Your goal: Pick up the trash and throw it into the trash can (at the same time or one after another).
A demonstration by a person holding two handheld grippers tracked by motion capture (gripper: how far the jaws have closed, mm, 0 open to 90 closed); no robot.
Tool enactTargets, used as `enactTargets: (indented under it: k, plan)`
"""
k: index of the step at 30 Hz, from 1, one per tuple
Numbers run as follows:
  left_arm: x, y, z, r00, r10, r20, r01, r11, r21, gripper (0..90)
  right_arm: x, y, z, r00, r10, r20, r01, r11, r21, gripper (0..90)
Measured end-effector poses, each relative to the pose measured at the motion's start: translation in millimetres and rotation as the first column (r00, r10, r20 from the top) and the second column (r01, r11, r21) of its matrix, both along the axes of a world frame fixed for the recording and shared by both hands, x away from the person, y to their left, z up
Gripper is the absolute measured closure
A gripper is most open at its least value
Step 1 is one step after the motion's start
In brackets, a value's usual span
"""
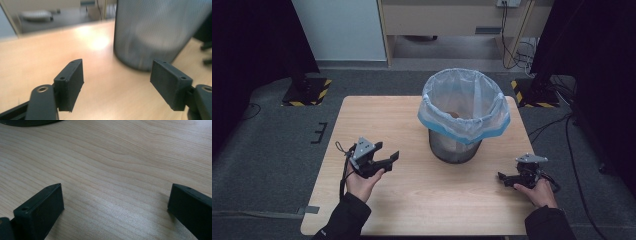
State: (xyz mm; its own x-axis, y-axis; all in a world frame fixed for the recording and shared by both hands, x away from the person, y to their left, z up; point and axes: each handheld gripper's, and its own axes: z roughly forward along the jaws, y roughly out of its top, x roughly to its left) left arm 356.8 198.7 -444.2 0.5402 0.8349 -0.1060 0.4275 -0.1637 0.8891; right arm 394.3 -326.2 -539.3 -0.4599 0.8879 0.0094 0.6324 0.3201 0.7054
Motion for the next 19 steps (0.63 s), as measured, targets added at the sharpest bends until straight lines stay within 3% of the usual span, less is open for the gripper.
enactTargets:
  k: [1, 4, 5, 6, 8, 9, 10, 11, 13, 15, 16, 18, 19]
  plan:
    - [0.0, 0.0, 0.0, 1.0, 0.0, 0.0, 0.0, 1.0, 0.0, 24.2, 0.0, 0.0, 0.0, 1.0, 0.0, 0.0, 0.0, 1.0, 0.0, 0.6]
    - [-6.3, 7.2, -23.6, 0.9966, 0.003, -0.083, 0.001, 0.9987, 0.05, 22.7, 0.0, 0.0, 0.0, 1.0, -0.001, 0.0, 0.001, 1.0, 0.0, 0.6]
    - [-7.8, 9.8, -32.1, 0.9926, 0.0, -0.121, 0.01, 0.9964, 0.085, 21.2, 0.0, 0.0, 0.0, 1.0, 0.0, 0.0, 0.0, 1.0, 0.0, 0.6]
    - [-7.8, 9.8, -32.1, 0.9926, 0.0, -0.121, 0.01, 0.9964, 0.085, 20.4, 0.0, 0.0, 0.0, 1.0, 0.0, 0.0, 0.0, 1.0, 0.0, 0.6]
    - [-8.1, 13.6, -38.2, 0.9894, -0.003, -0.145, 0.022, 0.9913, 0.13, 19.5, 0.0, 0.0, 0.0, 1.0, 0.0, 0.0, 0.0, 1.0, 0.0, 0.6]
    - [-8.3, 16.7, -40.4, 0.9873, 0.006, -0.159, 0.015, 0.9916, 0.128, 19.4, 0.0, 0.0, 0.0, 1.0, -0.001, 0.0, 0.001, 1.0, 0.0, 0.6]
    - [-7.5, 24.1, -44.6, 0.9813, 0.03, -0.19, -0.011, 0.995, 0.1, 17.2, 0.0, 0.0, 0.0, 1.0, 0.0, 0.0, 0.0, 1.0, 0.0, 0.6]
    - [-7.5, 24.1, -44.6, 0.9813, 0.03, -0.19, -0.011, 0.995, 0.1, 15.9, 0.0, 0.0, 0.0, 1.0, 0.0, 0.0, 0.0, 1.0, 0.0, 0.6]
    - [-6.4, 32.2, -50.2, 0.9749, 0.069, -0.212, -0.044, 0.9919, 0.119, 15.1, 0.0, 0.0, 0.0, 1.0, 0.0, 0.0, 0.0, 1.0, 0.0, 0.6]
    - [-5.3, 39.1, -58.4, 0.965, 0.096, -0.244, -0.049, 0.9802, 0.192, 13.7, -0.3, 0.0, 0.2, 1.0, 0.001, -0.002, -0.001, 1.0, 0.002, 0.6]
    - [-4.0, 44.2, -66.8, 0.9518, 0.113, -0.285, -0.047, 0.9724, 0.229, 14.5, -0.5, 0.0, 0.2, 1.0, 0.002, -0.002, -0.002, 1.0, 0.002, 0.6]
    - [-2.3, 46.8, -71.2, 0.9421, 0.13, -0.309, -0.057, 0.9705, 0.234, 14.5, -0.5, -0.3, 0.0, 1.0, 0.006, 0.001, -0.006, 1.0, -0.001, 0.6]
    - [-2.3, 46.8, -71.2, 0.9421, 0.13, -0.309, -0.057, 0.9705, 0.234, 14.4, -0.5, -0.3, 0.0, 1.0, 0.006, 0.001, -0.006, 1.0, -0.001, 0.6]
